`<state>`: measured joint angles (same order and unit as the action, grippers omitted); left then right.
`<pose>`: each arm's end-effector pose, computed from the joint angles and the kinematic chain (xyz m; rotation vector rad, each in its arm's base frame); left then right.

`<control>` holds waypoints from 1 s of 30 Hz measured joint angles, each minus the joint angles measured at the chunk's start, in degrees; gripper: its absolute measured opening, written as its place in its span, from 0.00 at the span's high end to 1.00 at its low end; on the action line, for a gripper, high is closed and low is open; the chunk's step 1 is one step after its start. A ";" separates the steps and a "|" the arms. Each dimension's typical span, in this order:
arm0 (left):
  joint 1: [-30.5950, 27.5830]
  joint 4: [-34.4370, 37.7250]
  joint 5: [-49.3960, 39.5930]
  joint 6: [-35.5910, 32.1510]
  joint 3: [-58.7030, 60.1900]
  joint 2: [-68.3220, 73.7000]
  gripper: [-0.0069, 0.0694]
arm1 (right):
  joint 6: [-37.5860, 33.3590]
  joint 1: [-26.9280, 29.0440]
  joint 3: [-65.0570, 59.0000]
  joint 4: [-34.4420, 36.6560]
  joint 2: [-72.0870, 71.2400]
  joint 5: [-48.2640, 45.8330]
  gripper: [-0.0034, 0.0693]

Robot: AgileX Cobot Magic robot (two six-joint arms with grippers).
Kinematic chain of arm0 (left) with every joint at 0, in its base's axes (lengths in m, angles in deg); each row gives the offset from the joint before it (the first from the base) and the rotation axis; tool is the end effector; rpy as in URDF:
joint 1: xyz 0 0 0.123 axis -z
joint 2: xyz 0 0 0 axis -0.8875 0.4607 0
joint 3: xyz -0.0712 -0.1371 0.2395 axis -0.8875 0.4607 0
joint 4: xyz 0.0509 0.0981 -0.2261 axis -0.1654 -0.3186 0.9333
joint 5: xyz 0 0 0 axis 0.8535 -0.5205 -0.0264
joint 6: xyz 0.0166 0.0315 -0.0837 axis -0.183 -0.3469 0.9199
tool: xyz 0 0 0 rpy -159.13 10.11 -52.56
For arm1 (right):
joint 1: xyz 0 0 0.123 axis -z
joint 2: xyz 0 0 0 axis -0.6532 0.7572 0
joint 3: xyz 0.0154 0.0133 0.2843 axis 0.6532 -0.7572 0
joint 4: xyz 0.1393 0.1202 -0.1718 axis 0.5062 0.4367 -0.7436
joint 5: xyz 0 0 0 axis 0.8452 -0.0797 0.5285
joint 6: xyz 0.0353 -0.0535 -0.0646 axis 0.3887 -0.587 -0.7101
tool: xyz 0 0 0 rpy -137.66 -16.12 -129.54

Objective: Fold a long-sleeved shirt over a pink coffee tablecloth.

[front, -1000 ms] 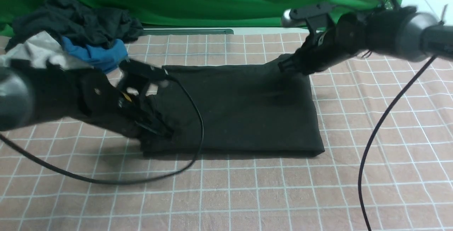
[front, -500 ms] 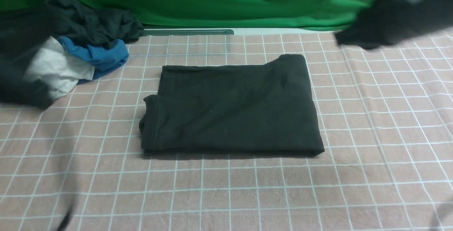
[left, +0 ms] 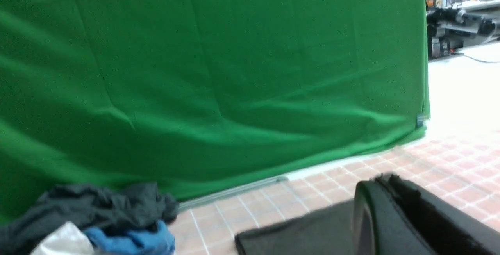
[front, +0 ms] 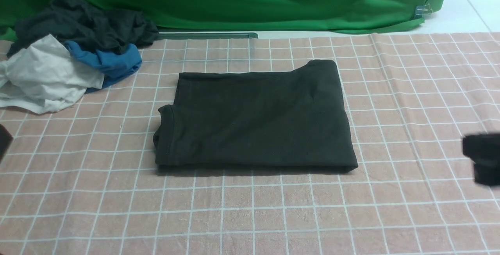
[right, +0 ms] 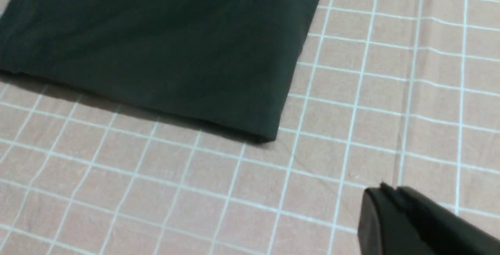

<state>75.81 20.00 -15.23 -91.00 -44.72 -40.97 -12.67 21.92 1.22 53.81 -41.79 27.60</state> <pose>0.0480 -0.0170 0.3021 0.3303 1.4650 -0.1151 0.1392 0.0491 0.2905 -0.2480 2.2590 0.2549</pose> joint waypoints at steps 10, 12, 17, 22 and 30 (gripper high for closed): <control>0.00 -0.72 -1.09 0.00 3.80 -0.06 0.89 | 0.10 0.00 -5.40 0.00 -11.06 1.58 0.89; 0.00 -0.88 -1.53 0.00 4.29 -0.06 0.89 | 0.10 0.00 -5.40 0.00 -11.12 1.70 0.88; 0.00 -0.91 -2.45 0.00 4.53 -0.06 0.89 | 0.68 0.00 -5.40 0.00 -11.12 2.02 0.85; 0.00 -0.91 -2.50 0.00 4.53 -0.06 0.89 | 2.84 0.72 -5.68 -0.53 -11.99 5.68 0.84; 0.00 -0.91 -2.50 0.00 4.53 -0.06 0.89 | -1.87 8.93 -15.83 -1.05 -23.81 16.41 0.93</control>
<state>75.81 19.09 -17.72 -91.00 -40.19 -41.03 -14.53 30.85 -14.61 52.76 -65.60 44.02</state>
